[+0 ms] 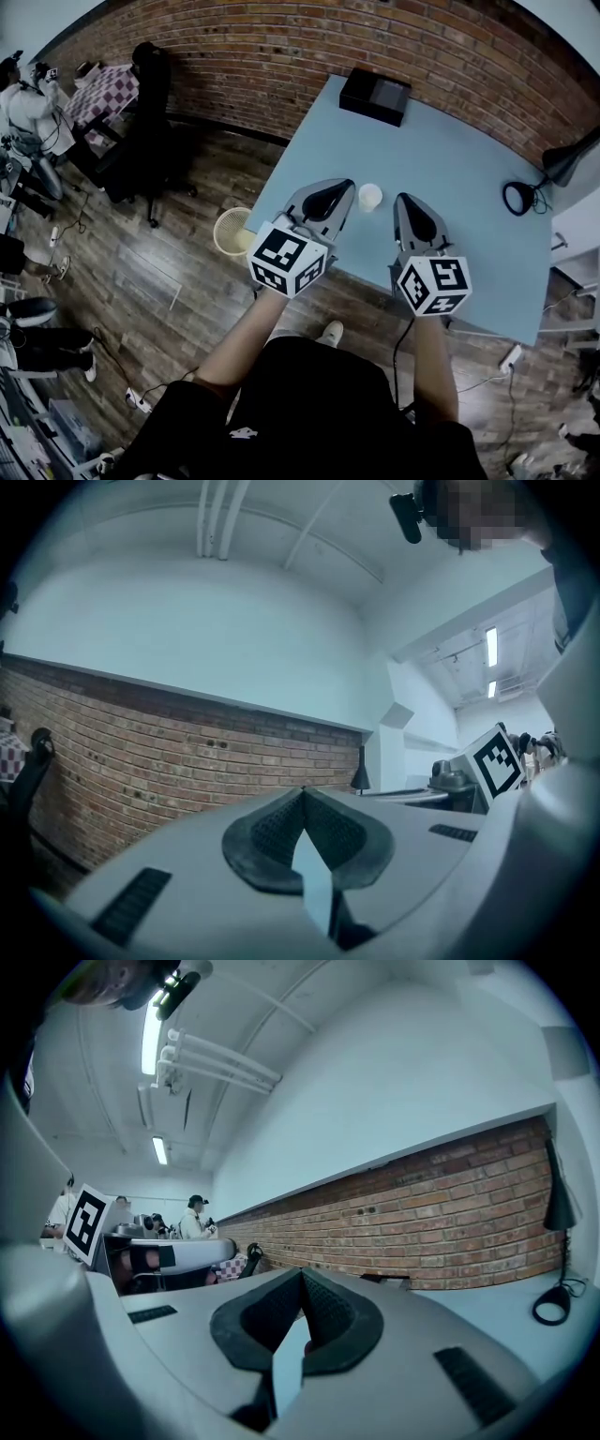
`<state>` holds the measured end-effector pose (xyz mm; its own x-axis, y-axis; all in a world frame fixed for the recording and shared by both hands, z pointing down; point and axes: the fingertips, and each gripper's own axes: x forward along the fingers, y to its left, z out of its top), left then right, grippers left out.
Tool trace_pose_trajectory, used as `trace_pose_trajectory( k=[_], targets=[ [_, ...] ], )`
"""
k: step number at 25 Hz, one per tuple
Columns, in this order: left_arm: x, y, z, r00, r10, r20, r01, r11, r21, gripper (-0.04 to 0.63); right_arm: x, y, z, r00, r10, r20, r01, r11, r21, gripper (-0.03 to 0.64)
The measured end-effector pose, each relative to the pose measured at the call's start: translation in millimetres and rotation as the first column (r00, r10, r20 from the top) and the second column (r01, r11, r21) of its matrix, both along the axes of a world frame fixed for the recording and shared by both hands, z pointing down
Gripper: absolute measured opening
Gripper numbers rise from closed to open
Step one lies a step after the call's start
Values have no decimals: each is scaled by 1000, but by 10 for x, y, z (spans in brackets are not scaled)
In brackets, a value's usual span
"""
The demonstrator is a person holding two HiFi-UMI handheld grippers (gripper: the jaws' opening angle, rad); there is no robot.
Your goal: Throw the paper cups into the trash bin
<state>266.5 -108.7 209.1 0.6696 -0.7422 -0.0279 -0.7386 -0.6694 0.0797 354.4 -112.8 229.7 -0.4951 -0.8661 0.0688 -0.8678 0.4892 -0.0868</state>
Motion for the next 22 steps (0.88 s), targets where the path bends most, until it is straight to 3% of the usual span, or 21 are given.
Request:
trace_pose_trajectory(
  k=[10, 22],
  targets=[
    [72, -155, 281, 1000, -5, 22, 6, 998, -66, 2, 138, -133, 200, 1000, 13, 10, -13, 999, -53, 0],
    [46, -516, 683, 989, 147, 23, -143, 980, -140, 2, 55, -307, 388, 987, 159, -9, -159, 982, -98, 0]
  ],
)
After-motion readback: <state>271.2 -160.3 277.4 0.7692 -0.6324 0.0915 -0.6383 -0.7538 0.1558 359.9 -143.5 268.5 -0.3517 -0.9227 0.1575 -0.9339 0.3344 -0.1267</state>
